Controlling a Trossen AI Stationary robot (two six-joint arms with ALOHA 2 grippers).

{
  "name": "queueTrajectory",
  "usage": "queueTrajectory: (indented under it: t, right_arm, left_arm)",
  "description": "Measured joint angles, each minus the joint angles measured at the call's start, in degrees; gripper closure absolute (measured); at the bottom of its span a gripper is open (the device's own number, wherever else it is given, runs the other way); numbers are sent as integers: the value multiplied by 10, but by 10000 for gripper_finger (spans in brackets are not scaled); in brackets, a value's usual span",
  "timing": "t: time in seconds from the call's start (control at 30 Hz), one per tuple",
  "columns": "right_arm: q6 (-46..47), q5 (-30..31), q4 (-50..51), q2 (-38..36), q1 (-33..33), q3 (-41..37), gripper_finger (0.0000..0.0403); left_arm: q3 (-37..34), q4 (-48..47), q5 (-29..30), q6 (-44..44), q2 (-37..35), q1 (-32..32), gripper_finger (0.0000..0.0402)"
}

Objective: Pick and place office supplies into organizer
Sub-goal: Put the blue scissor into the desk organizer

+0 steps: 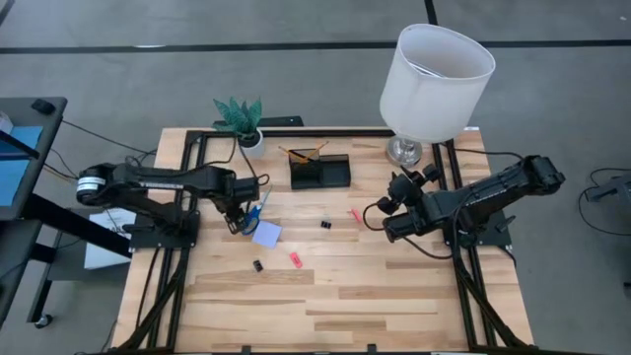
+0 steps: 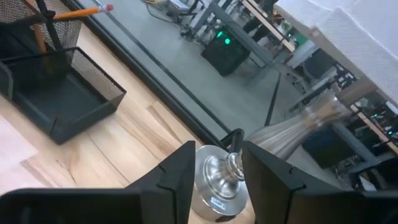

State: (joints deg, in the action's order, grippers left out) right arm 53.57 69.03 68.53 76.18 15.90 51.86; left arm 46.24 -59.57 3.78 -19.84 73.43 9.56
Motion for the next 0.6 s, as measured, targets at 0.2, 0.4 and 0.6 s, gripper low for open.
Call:
queueTrajectory:
  t: [0.2, 0.4, 0.6]
  right_arm:
    - [-27, 1, 0, 0, 1, 0, 280]
    - [-46, 1, 2, 0, 2, 0, 280]
    - [-64, 1, 2, 0, 2, 0, 280]
  left_arm:
    - [0, 26, 2, -3, 62, 0, 258]
    - [0, 27, 5, -14, 107, 0, 258]
    - [-1, 45, 5, -31, 121, 0, 258]
